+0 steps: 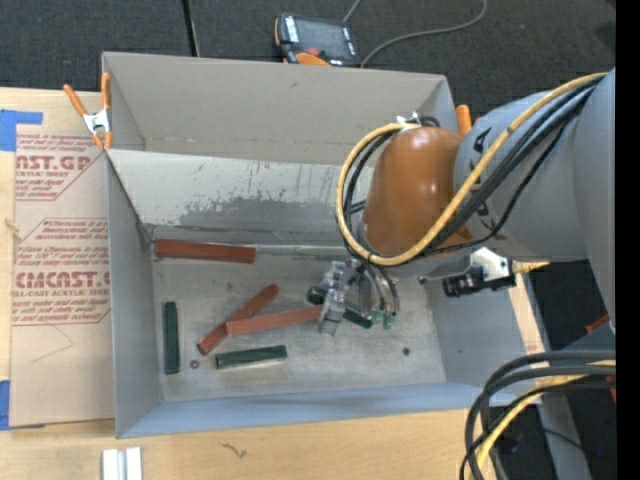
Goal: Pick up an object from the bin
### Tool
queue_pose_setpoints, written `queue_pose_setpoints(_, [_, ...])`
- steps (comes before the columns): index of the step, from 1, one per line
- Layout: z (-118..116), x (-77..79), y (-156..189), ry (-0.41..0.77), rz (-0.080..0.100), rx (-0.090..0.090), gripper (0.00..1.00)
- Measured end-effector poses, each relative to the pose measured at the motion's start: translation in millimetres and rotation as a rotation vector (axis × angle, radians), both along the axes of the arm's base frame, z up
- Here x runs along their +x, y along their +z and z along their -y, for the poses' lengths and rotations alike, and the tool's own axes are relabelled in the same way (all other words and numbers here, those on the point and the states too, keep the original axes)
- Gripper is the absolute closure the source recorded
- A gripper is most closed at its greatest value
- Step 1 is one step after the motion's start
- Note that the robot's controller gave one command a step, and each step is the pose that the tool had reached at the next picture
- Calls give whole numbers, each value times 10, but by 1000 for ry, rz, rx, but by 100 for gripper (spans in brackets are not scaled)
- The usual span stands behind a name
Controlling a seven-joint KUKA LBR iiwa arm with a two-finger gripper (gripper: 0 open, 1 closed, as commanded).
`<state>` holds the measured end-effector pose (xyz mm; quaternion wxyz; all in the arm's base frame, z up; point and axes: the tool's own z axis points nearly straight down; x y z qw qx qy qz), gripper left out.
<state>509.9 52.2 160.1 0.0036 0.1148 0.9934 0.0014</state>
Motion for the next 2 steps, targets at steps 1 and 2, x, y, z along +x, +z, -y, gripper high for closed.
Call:
queue_pose_setpoints(1, [-6,2,42,1,-6,0,100])
queue_pose_setpoints(2, [-13,5,126,2,-6,0,100])
